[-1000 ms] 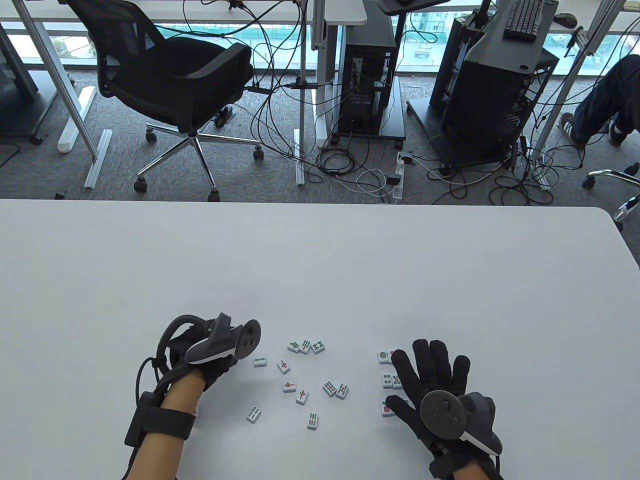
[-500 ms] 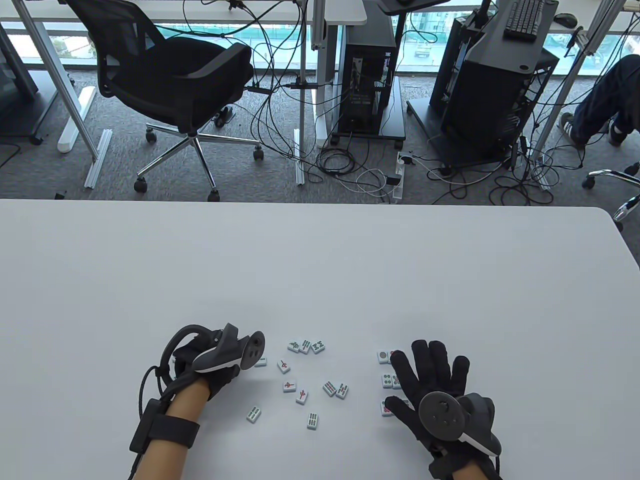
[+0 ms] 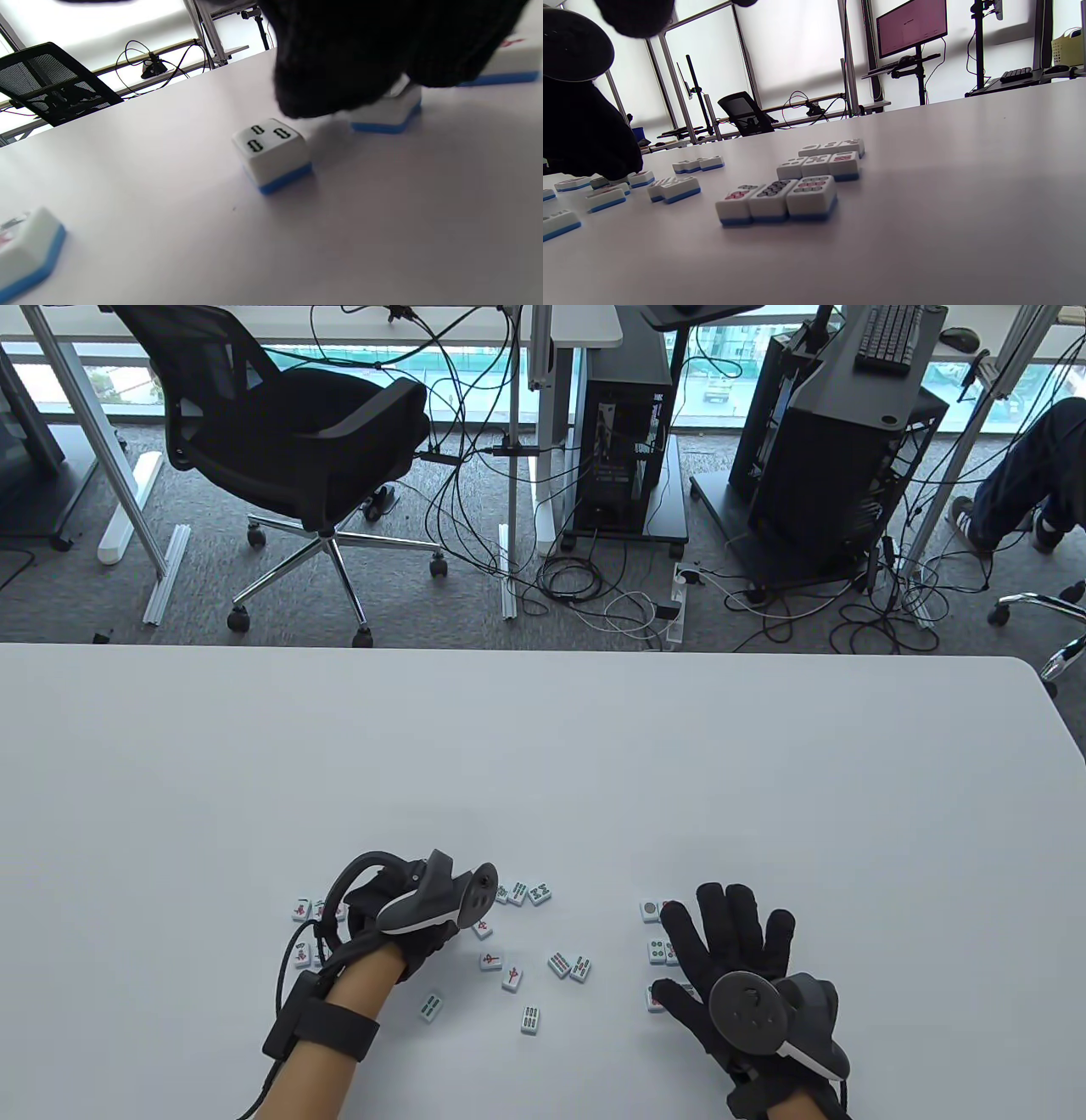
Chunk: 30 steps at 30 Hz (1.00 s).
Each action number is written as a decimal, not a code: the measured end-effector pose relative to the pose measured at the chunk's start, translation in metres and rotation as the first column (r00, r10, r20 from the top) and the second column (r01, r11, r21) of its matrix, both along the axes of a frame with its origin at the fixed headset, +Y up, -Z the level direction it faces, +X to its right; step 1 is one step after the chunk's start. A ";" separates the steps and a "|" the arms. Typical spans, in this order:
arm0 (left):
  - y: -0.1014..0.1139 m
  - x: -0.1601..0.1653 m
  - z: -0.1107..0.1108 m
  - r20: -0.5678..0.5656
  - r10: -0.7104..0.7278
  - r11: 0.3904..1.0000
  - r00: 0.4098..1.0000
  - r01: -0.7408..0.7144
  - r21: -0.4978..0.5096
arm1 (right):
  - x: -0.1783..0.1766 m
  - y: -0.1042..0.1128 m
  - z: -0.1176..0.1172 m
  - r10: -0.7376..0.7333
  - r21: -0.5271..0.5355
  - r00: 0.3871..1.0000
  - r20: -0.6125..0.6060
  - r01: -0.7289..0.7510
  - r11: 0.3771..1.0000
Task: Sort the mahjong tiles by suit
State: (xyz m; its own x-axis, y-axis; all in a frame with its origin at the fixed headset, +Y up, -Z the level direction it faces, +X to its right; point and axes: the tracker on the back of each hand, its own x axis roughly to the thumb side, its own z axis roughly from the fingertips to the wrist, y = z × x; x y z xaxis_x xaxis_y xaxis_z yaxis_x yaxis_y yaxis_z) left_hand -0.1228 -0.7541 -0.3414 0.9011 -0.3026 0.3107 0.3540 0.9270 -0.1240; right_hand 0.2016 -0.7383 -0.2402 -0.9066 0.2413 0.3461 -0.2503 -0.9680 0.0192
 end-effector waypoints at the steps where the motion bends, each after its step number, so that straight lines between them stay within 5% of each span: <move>1: -0.002 0.001 -0.002 -0.013 0.005 1.000 1.000 -0.005 -0.013 | 0.000 0.000 0.000 0.000 -0.001 1.000 -0.001 0.000 1.000; 9: 0.010 -0.001 0.003 0.021 0.012 1.000 1.000 -0.012 0.026 | 0.001 0.000 0.000 -0.012 -0.002 1.000 0.001 0.012 1.000; 13: 0.011 -0.002 0.005 0.027 0.018 0.998 0.999 -0.017 -0.060 | 0.000 -0.002 0.000 0.001 -0.005 1.000 0.000 -0.001 1.000; 24: -0.004 0.012 0.008 0.104 -0.112 0.994 0.988 0.111 0.009 | 0.000 -0.001 0.000 0.002 -0.005 1.000 -0.001 -0.002 1.000; 30: 0.016 -0.008 0.007 0.063 -0.038 0.997 0.997 0.033 0.076 | 0.001 -0.001 0.000 -0.002 -0.002 1.000 -0.002 0.002 1.000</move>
